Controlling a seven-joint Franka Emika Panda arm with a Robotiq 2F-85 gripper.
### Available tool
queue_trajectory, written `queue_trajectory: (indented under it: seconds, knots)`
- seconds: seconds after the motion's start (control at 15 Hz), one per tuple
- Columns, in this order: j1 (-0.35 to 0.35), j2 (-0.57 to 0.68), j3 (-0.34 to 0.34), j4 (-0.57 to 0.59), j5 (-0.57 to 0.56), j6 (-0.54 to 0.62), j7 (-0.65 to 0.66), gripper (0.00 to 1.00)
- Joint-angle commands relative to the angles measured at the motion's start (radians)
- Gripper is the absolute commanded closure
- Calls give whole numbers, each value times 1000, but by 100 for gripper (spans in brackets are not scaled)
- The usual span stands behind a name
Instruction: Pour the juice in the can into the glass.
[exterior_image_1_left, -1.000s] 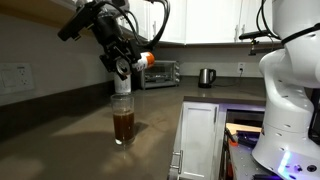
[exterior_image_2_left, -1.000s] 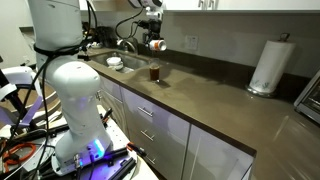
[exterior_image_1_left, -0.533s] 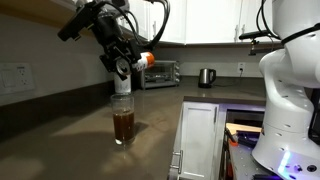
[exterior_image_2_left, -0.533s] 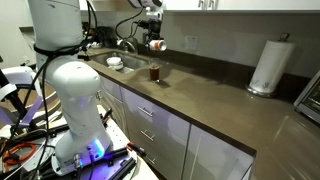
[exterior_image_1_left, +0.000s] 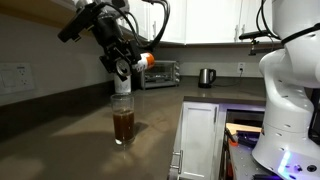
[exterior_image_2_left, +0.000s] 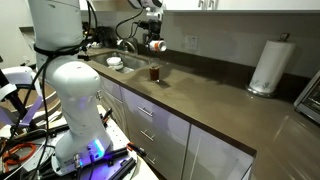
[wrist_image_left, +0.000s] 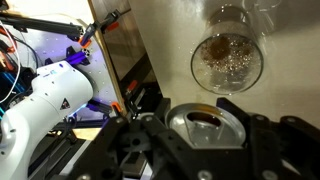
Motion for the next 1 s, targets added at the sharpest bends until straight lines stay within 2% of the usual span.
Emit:
queue_trajectory:
  seconds: [0.0,0.6,0.93]
  knots:
    - [-7,-5,2,-11,10,24,-22,73]
    - [-13,-33,4,-59,44,118,-48,73]
    - [-13,-47,8,-82,130,121,-49,73]
